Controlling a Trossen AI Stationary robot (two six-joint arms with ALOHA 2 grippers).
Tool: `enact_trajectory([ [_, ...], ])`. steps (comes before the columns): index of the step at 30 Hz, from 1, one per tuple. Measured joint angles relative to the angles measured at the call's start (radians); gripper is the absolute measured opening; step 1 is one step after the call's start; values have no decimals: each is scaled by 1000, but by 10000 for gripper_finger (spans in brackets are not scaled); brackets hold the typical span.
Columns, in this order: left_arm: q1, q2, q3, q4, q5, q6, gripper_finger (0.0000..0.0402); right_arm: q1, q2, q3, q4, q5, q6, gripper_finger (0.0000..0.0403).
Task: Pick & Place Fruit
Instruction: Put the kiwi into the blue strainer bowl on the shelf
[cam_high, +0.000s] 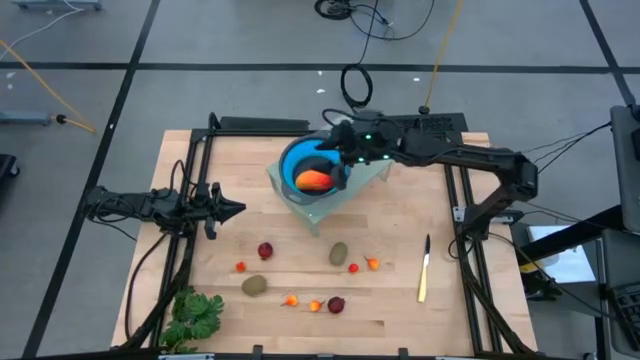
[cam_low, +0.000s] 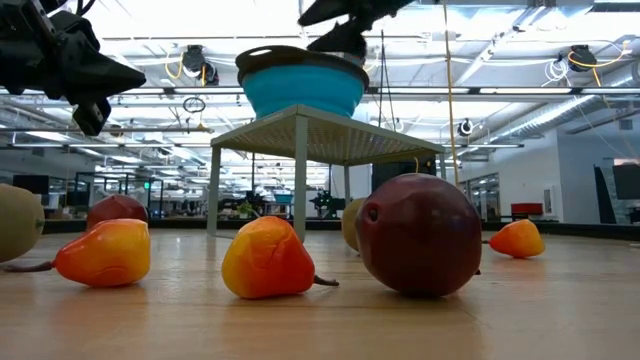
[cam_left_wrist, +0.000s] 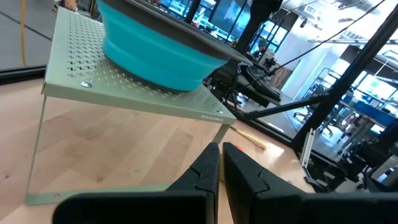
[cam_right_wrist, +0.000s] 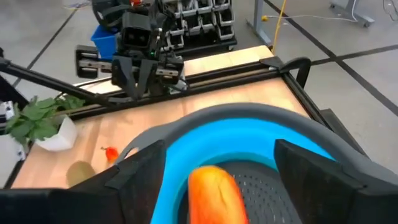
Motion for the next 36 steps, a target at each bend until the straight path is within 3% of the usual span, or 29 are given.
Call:
enact_trajectory([
  [9, 0, 0, 0, 0, 0, 1, 19, 19, -98, 0, -164, 0, -42, 200],
  [26, 0, 0, 0, 0, 0, 0, 19, 53, -226, 0, -212, 1, -76, 14],
  [36, 0, 0, 0, 0, 0, -4, 19, 53, -235, 0, -217, 46, -77, 1],
])
